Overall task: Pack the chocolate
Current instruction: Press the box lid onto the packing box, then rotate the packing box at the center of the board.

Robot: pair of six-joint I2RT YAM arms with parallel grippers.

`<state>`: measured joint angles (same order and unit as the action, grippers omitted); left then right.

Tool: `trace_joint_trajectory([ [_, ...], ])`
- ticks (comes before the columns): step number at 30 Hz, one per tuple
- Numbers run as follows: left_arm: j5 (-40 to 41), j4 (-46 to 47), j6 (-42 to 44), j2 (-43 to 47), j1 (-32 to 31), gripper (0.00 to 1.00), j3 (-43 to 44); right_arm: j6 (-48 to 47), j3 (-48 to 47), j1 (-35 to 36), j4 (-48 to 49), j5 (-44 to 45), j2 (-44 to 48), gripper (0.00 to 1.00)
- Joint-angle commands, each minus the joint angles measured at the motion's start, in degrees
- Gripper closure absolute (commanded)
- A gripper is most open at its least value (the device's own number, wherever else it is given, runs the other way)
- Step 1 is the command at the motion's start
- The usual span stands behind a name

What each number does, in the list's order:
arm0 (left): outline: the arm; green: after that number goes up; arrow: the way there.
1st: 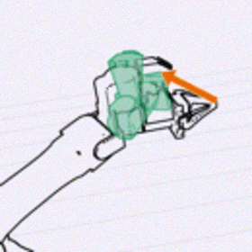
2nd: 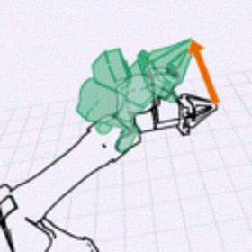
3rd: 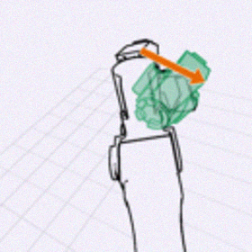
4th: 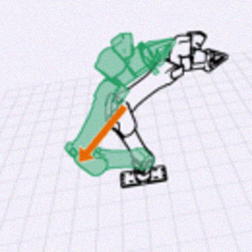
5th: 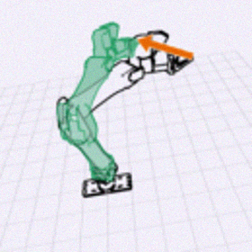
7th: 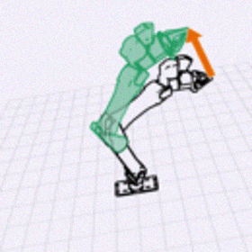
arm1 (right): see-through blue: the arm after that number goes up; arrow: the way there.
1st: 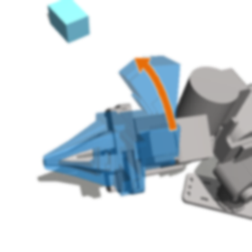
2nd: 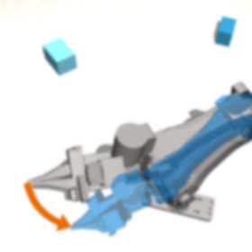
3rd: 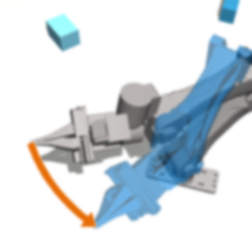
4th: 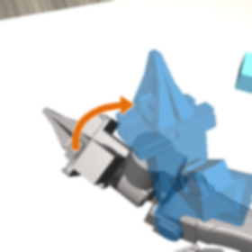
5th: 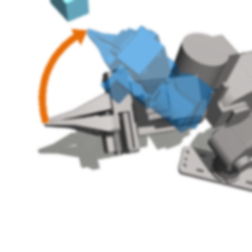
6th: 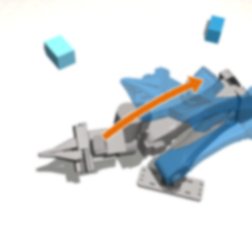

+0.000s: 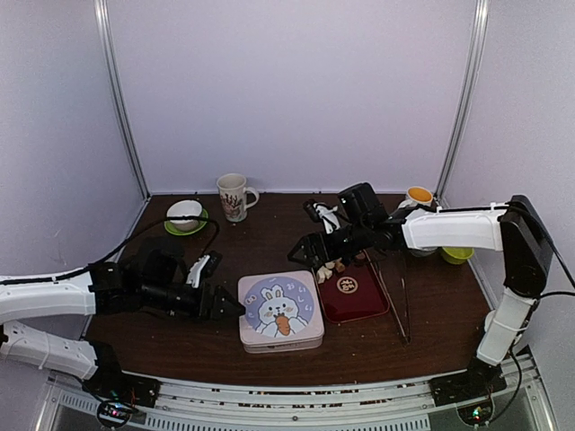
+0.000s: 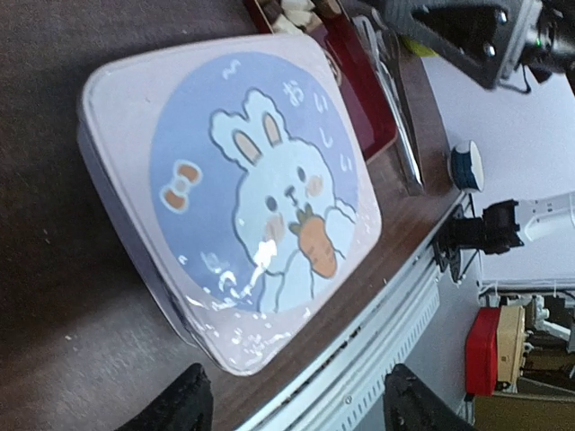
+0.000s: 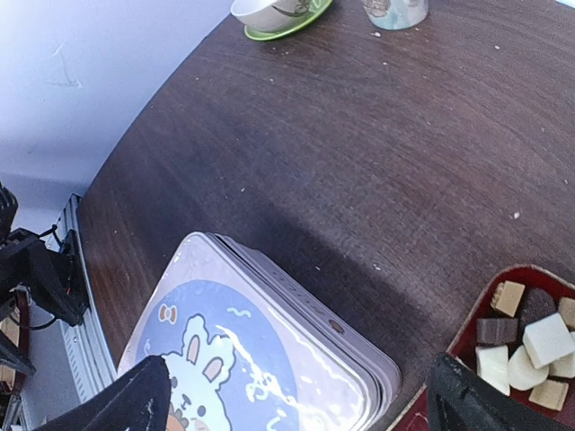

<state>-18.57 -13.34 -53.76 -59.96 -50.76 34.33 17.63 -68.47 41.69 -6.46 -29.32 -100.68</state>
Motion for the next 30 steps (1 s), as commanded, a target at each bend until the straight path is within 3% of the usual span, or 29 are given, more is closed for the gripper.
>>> trace_joint_trajectory([
  [1,-0.96,-2.02,-3.40,1.43,-5.56,0.33,1.45,-3.65,-3.85,-0.27,-1.71,-3.73,-3.21,0.02],
  [12,-2.90,0.33,-4.86,-5.10,-14.32,0.39,5.06,-3.38,-7.38,-0.21,-1.11,-8.14,-8.02,0.06],
  [30,-4.42,6.10,-6.76,-11.43,-17.32,0.43,5.50,-6.82,-10.50,-0.13,-5.41,-11.45,-11.55,0.09],
])
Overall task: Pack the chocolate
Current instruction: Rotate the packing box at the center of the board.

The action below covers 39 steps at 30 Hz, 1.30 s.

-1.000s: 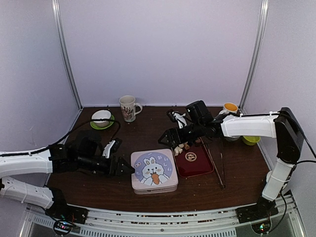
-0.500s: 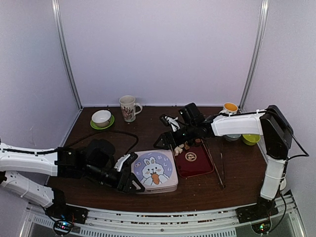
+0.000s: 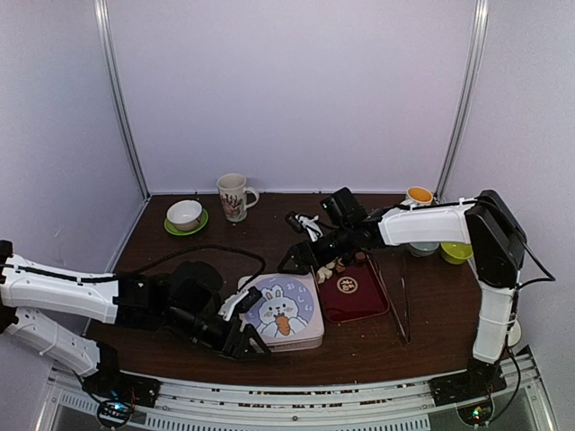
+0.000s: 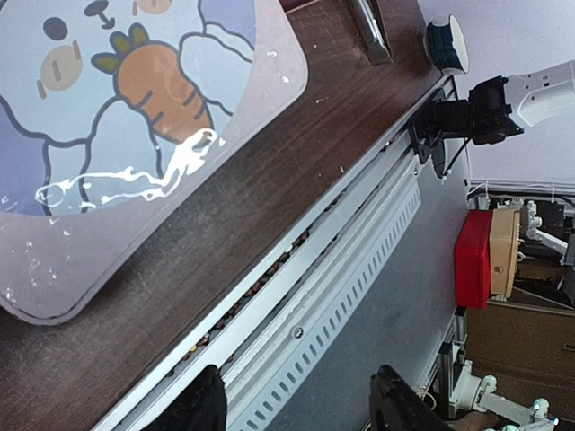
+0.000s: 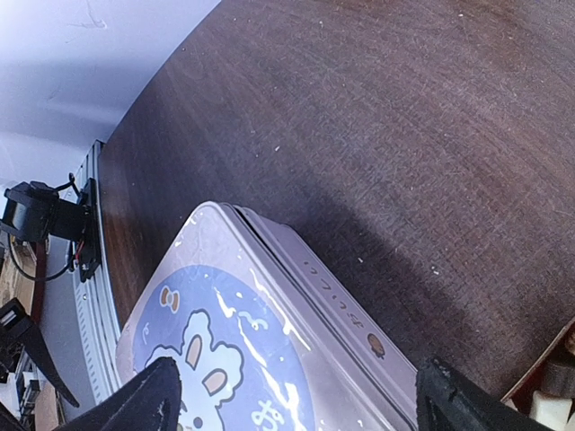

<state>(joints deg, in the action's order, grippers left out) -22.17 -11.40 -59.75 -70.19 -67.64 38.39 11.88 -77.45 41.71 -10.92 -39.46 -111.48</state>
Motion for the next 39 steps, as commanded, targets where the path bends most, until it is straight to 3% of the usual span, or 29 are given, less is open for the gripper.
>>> trace_joint_trajectory([
  [1,-0.91,4.59,-0.90,-1.48,-0.45,0.43,1.39,-1.07,-1.46,-0.14,-0.99,-1.54,-0.74,0.09],
  [17,-0.35,10.14,-2.84,-6.70,-1.01,0.53,1.18,-3.87,-1.38,-0.06,-4.57,-2.95,-1.11,0.12],
  [39,4.20,14.37,-6.62,-7.41,1.03,0.55,-4.29,-5.13,0.29,-0.10,-8.12,-1.93,0.00,0.16],
])
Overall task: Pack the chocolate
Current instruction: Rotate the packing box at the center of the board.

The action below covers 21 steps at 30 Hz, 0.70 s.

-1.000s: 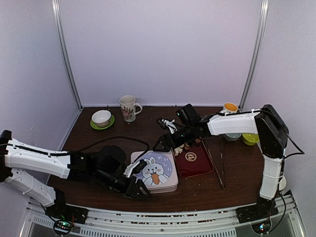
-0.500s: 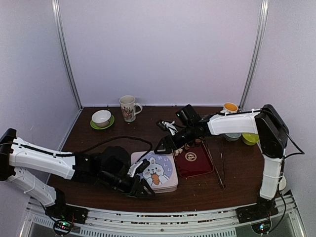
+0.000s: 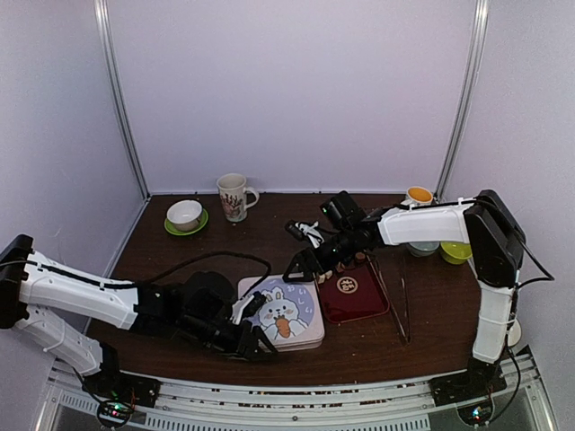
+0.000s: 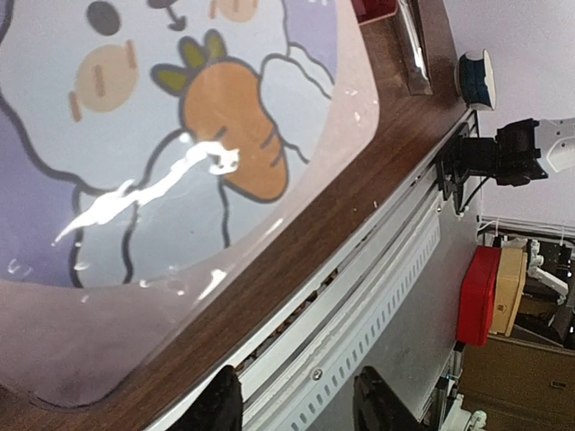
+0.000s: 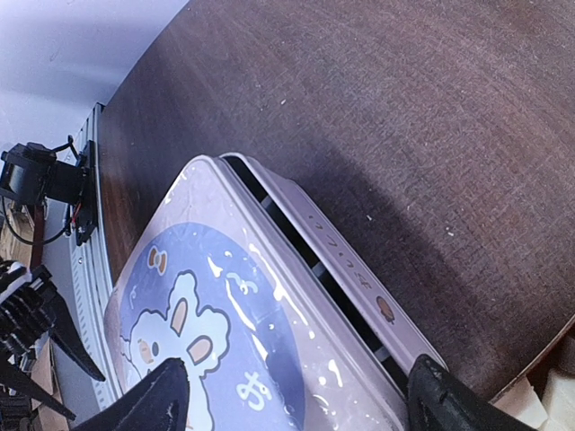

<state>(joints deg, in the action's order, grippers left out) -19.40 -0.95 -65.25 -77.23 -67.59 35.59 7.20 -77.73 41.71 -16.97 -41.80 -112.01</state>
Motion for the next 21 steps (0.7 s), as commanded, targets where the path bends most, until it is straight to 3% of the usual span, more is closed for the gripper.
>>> trace_joint_trajectory([
  [1,1.53,4.16,-1.21,-0.38,1.16,0.55,-1.68,-0.44,1.00,-0.06,-1.91,0.36,0.71,0.16],
  [13,7.19,11.65,-3.25,-1.58,6.51,0.58,-7.56,1.15,4.90,-1.37,-0.16,1.44,3.41,0.18],
  [21,11.06,8.68,-1.01,0.13,10.47,0.58,-7.54,2.14,7.95,-2.16,1.18,1.81,5.87,0.18],
])
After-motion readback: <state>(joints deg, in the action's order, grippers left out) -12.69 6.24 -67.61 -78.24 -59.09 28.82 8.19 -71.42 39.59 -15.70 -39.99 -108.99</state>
